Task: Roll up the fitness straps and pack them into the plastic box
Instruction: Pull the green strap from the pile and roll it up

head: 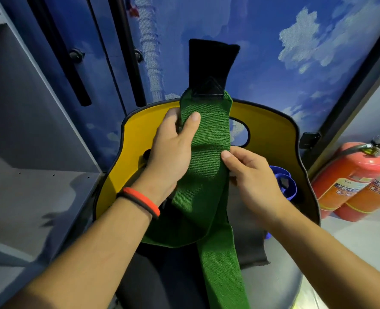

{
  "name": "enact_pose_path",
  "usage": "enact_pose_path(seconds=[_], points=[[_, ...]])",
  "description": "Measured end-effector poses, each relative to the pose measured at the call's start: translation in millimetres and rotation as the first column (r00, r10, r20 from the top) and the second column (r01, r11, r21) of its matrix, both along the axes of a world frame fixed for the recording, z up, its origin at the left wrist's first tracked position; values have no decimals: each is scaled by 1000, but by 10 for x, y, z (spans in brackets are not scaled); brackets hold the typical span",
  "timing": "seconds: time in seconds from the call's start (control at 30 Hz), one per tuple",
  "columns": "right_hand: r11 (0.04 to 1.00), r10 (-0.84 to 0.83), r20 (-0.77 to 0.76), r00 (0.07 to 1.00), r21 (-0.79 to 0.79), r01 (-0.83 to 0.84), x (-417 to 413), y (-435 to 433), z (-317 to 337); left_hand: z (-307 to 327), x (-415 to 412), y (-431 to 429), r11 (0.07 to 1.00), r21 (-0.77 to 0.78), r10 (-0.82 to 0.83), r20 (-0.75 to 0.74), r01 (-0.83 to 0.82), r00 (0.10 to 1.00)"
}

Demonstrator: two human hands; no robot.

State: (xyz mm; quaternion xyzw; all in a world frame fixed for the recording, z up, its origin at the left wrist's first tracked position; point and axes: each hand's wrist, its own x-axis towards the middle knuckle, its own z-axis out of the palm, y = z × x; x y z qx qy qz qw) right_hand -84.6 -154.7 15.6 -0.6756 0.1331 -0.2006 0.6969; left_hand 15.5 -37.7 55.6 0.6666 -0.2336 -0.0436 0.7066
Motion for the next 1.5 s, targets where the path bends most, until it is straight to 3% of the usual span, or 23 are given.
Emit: enact_pose_path(seconds=[0.13, 0.27, 0.33, 0.53, 0.6, 0.7, 0.8, 0.87, 0.97, 1.07, 1.27, 1.5], points=[[979, 104, -28, 994, 179, -97, -9, -3, -18, -34, 38, 65, 985, -46, 170, 22, -169, 985], [940, 193, -71, 979, 300, -164, 40, -35, 0, -46, 128, 115, 970, -58, 242, 171, -235, 955], [941, 181, -69, 981, 303, -152, 52, -44, -12, -59, 141, 112, 977, -38, 211, 224, -208, 951], [990, 29, -14, 999, 140, -26, 47, -36, -60, -108, 125, 132, 993, 81, 68, 167, -82, 984], [985, 10, 1, 1000, 174, -10, 58, -23, -50, -159, 106, 124, 985, 171, -35, 195, 1, 980], [978, 18, 10, 1000, 209, -20, 52, 15, -32, -220, 72, 94, 978, 207, -54, 287, -7, 956], [998, -18, 13, 1000, 63, 17, 34, 33, -38, -228, 73, 64, 989, 148, -11, 263, -29, 965], [991, -36, -5, 999, -126, 35, 28, 44, -109, -210, 70, 51, 992, 93, 61, 214, -83, 975], [952, -5, -128, 992, -306, -34, 10, 113, -214, -175, 107, 66, 980, 17, 194, 162, -199, 967], [968, 104, -184, 977, -209, -142, 12, 224, -247, -158, 161, 99, 965, -20, 262, 184, -263, 947], [952, 286, -152, 946, 162, -261, 0, 251, -221, -250, 279, 141, 962, -33, 271, 188, -270, 944], [905, 368, -98, 925, 267, -332, 1, 205, -152, -399, 539, 310, 961, -32, 276, 12, -275, 961]])
